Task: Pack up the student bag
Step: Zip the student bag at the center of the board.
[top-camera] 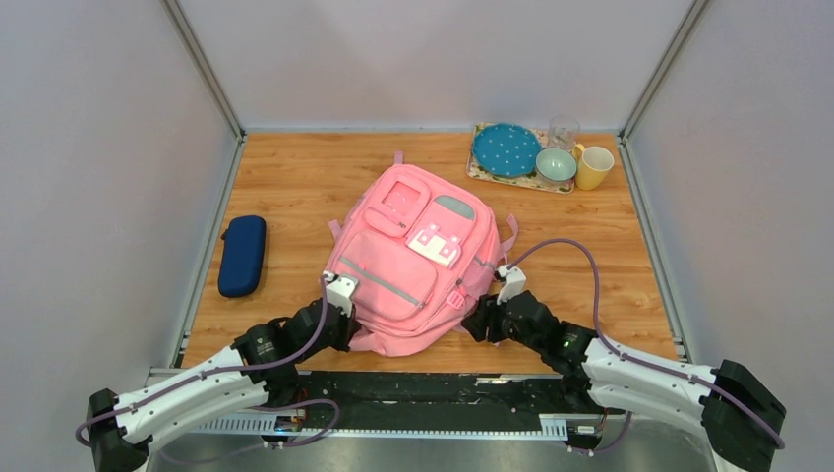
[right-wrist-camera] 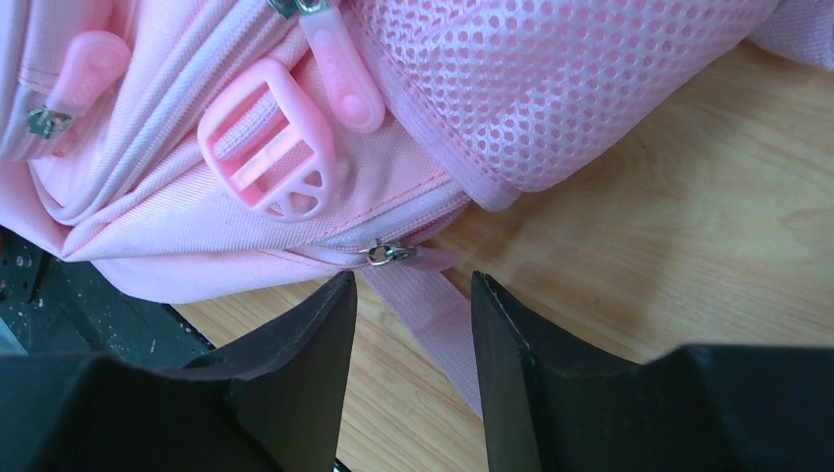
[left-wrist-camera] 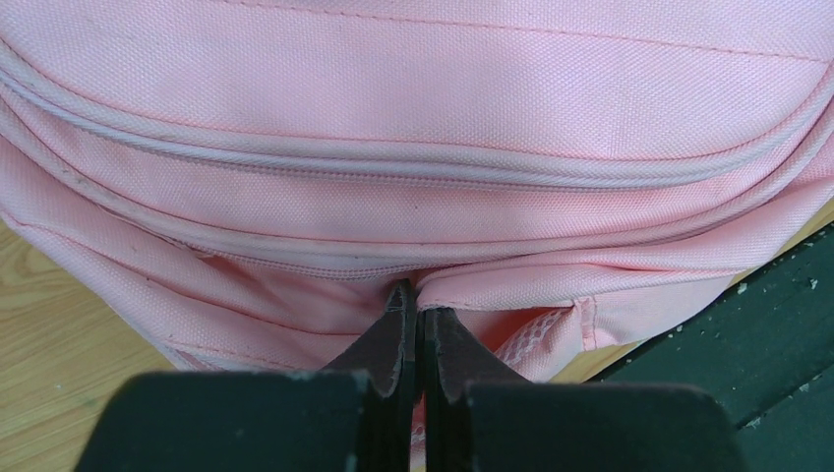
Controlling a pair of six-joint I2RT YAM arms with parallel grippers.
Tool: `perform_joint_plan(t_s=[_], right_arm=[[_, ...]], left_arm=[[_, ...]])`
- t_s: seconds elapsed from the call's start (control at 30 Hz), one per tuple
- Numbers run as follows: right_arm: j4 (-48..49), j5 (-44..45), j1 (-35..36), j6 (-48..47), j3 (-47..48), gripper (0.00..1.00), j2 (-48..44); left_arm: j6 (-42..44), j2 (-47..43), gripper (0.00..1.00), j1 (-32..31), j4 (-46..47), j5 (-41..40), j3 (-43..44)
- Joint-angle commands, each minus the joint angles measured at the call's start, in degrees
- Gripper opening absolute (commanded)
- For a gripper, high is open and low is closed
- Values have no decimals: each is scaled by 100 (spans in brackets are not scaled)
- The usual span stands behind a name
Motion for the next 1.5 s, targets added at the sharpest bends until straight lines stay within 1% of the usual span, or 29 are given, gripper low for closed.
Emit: perform_joint_plan(t_s=[0.0,0.07,0.27,0.37,0.4,0.47,0.5,0.57,0.6,0.63,0.67,0.77,0.83,0.87,1.0,1.1,1.2,1.27,1.33,1.4,1.47], right_arm=[[770,4,-106,-215,-149,50,-249],[779,5,-159,-302,-184,51,-328],[1033,-382,-326,-601,-237,52,-258],[1331,-592,-423,-654,-228,50,-4],[1428,-854,-457,-689,-228,49,171],[1656,-962,-475,-725,-193,43,427],[1727,-1110,-510,-760,-176,35,550],[1903,-1181,-519,-769,-132,26,936],[1947,-1278,-563,-778,-97,12,1077],[1974,-1305,-581,-786,-70,3,1183],[1957,-1322,-590,-786,8,0,1323],[1843,-1366,-616,-795,131,0,1429],[1659,-1244,-625,-795,193,0,1377],[1301,-1078,-634,-752,237,0,1290],[262,220,-756,-532,500,0,1018],[41,417,-1019,-261,501,0,859],[-153,751,-1082,117,554,0,745],[65,560,-1082,58,519,0,648],[260,112,-1082,-74,484,0,560],[225,40,-1082,-92,484,0,446],[42,162,-1082,-40,501,0,192]], left_arm=[[-262,-125,0,83,-120,-284,251],[-262,-134,0,83,-112,-197,260],[-236,-178,0,83,-94,111,322],[-245,-204,0,83,-94,208,348],[-245,-231,0,83,-94,225,365],[-236,-257,0,83,-129,234,418],[-218,-257,0,83,-146,217,453],[-201,-266,0,83,-199,182,523],[-183,-275,0,83,-225,173,541],[-174,-275,0,74,-243,155,568],[-157,-275,0,83,-278,129,594],[-113,-266,0,83,-366,7,638],[-69,-275,0,83,-428,-64,673],[-60,-275,0,83,-506,-143,717],[1,-283,0,83,-682,-249,858],[10,-327,0,83,-770,-284,875],[-7,-354,0,83,-797,-328,832],[-7,-354,0,83,-788,-328,805],[19,-337,0,74,-744,-267,770],[54,-302,0,83,-604,-162,691],[98,-170,0,83,-420,39,586]])
